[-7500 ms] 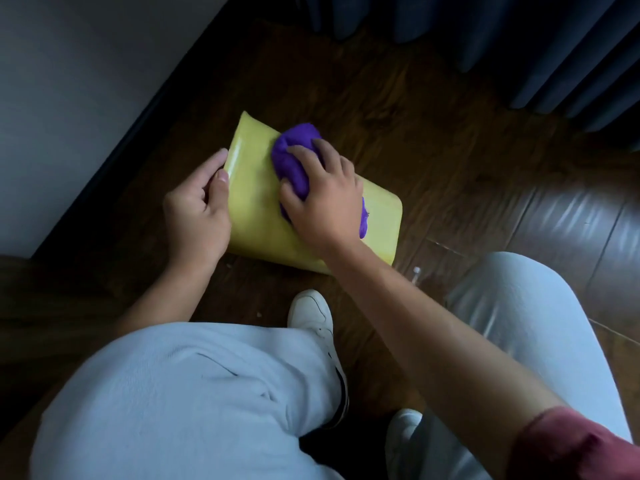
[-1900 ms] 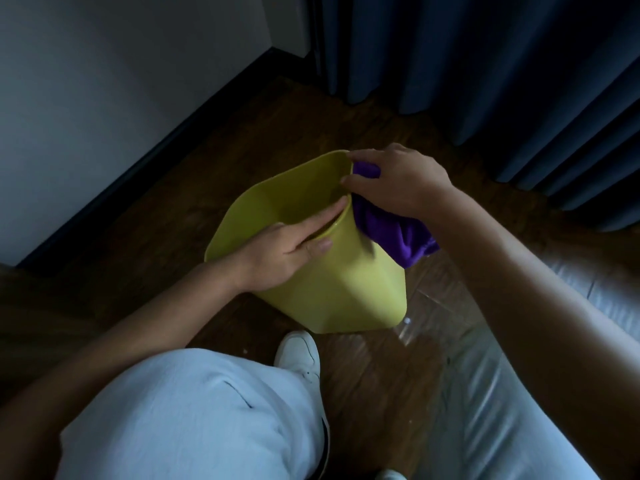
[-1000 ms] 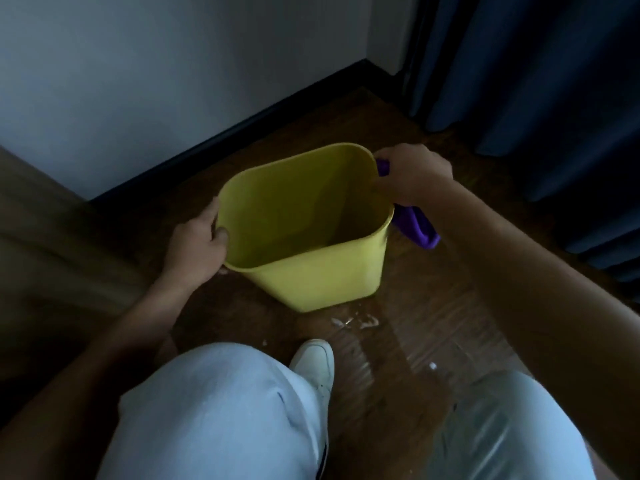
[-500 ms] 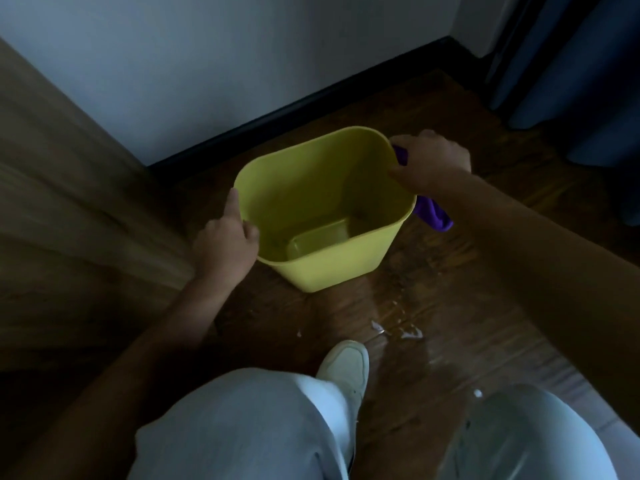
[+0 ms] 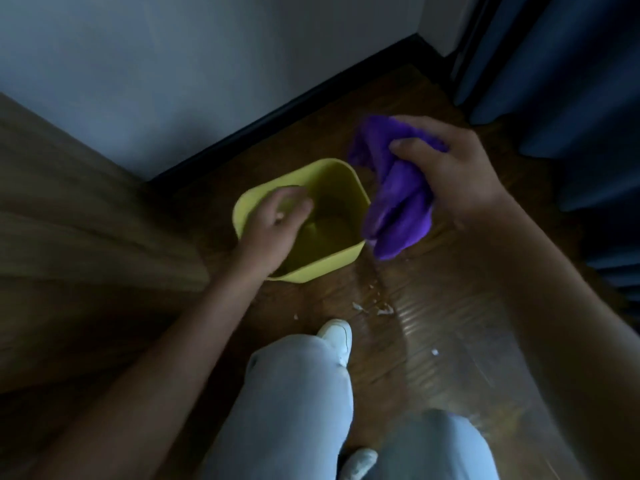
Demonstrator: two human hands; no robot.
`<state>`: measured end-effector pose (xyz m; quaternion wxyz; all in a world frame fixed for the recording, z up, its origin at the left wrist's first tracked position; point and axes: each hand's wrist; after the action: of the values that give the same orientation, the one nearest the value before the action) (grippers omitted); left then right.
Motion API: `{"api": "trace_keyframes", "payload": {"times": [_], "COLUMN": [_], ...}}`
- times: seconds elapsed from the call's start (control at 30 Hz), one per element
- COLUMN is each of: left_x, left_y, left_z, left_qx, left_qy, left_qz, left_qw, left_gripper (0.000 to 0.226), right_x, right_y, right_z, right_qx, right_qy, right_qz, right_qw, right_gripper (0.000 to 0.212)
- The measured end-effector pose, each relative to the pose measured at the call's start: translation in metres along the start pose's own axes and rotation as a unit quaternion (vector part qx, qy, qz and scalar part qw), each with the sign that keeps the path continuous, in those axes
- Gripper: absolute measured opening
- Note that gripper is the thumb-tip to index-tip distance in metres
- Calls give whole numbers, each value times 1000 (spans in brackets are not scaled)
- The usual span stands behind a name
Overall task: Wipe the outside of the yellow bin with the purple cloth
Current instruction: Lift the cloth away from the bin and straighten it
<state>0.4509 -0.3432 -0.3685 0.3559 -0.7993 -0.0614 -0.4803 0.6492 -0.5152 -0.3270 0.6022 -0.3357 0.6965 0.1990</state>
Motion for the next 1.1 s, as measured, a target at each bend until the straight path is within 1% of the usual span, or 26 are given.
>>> {"api": "trace_keyframes", "payload": {"times": [0.03,0.07,0.1,0.13,0.17,0.2,0.27,0.3,0.33,0.4,0.47,0.5,0.53,0.57,0.6,0.67,0.7,0.77,0.87,0.9,0.93,1.0,1.03,1.1], "left_x": [35,63,87,111,135,156,190,204,223,260,294,309,324,338,350,374,384,398,414,417,418,418,416,408], "left_y": [5,4,2,-7,-14,-17,-28,-35,-46,-66,-88,-101,-112,-122,-131,-145,-151,-163,-186,-194,-201,-211,-217,-231], "left_z": [-6,-15,-24,-28,-32,-47,-78,-89,-103,-127,-149,-159,-168,-178,-188,-211,-223,-245,-275,-285,-295,-315,-323,-337], "left_qx": [-42,-97,-148,-156,-167,-195,-263,-276,-265,-237,-203,-194,-186,-180,-171,-129,-107,-81,-89,-95,-107,-130,-137,-135], "left_qy": [-34,-61,-93,-162,-260,-274,-205,-176,-147,-102,-77,-47,-13,17,41,67,76,76,79,79,75,58,49,45], "left_qz": [-66,-153,-290,-419,-520,-557,-542,-535,-509,-456,-422,-403,-375,-343,-306,-254,-240,-260,-342,-363,-375,-385,-387,-384], "left_qw": [996,982,941,880,796,759,771,778,805,852,880,893,908,922,936,956,962,959,932,924,918,912,911,912], "left_gripper": [42,34,27,23,22,28,55,66,71,69,51,40,35,36,44,61,62,58,47,42,36,24,22,35], "right_x": [-25,-49,-72,-94,-114,-134,-173,-193,-213,-251,-286,-303,-319,-334,-348,-375,-388,-408,-431,-438,-443,-455,-461,-476], "right_y": [1,2,3,2,0,-5,-14,-19,-25,-39,-53,-60,-66,-70,-72,-67,-63,-57,-52,-51,-49,-46,-45,-41], "right_z": [-13,-26,-40,-55,-69,-82,-109,-121,-134,-158,-181,-191,-200,-209,-218,-235,-244,-265,-300,-312,-323,-342,-350,-361], "right_qx": [-15,-26,-37,-50,-64,-73,-65,-58,-49,-24,5,26,48,66,82,97,99,99,68,51,35,16,19,41], "right_qy": [2,3,9,19,29,36,45,48,47,26,5,-9,-25,-38,-46,-50,-42,-15,32,42,47,44,33,-6], "right_qz": [91,162,218,263,300,326,342,330,301,226,164,124,81,47,25,2,1,56,185,197,189,148,127,94], "right_qw": [996,987,975,963,951,942,937,941,951,974,986,992,995,996,995,994,994,993,980,978,980,988,991,995], "right_gripper": [24,24,26,28,31,34,38,38,37,32,29,29,28,27,26,23,23,30,54,59,59,44,35,23]}}
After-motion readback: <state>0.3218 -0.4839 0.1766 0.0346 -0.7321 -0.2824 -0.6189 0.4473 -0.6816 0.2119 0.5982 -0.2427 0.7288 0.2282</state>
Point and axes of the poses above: each hand's wrist, its own z-axis towards the middle knuckle, its own y-axis out of the palm, x = y × z, and after that the axes turned 1 degree about y, right-handed
